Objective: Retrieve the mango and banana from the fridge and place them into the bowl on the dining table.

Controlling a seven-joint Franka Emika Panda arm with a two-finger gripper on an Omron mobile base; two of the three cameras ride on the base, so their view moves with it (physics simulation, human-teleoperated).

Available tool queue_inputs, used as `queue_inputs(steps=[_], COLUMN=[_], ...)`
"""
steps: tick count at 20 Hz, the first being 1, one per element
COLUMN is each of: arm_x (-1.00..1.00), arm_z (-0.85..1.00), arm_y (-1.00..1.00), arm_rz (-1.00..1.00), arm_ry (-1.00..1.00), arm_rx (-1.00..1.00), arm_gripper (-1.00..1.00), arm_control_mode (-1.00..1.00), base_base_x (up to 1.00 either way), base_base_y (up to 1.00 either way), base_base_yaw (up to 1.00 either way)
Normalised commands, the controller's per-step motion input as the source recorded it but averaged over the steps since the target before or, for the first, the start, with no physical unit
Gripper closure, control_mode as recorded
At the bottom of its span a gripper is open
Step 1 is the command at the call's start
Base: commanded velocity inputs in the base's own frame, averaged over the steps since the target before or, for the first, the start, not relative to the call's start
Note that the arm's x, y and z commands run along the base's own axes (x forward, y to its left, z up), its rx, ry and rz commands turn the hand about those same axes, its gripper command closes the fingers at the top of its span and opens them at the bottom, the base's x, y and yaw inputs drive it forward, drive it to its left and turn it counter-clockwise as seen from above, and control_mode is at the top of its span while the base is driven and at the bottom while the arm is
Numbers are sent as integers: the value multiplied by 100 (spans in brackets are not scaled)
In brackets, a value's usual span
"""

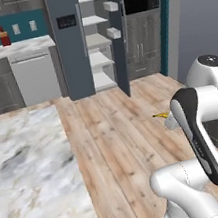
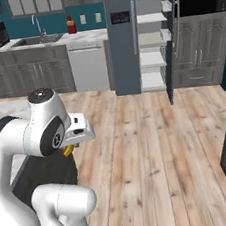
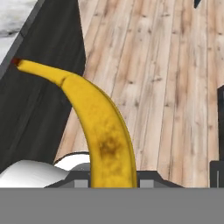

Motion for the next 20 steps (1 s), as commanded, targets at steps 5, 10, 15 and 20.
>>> queue_inputs(steps=[5, 10, 15, 20], arm_x=[0, 0, 0, 0], arm_z=[0, 0, 0, 0], arm_y=[0, 0, 0, 0], arm_rz=[0, 0, 0, 0], arm_ry=[0, 0, 0, 0], arm_rx=[0, 0, 0, 0], arm_gripper=[100, 100, 100, 100], arm_control_mode=[100, 100, 100, 100], base_base_x=[-100, -100, -100, -100], base_base_y=[68, 66, 42, -9], base_base_yaw=[0, 0, 1, 0])
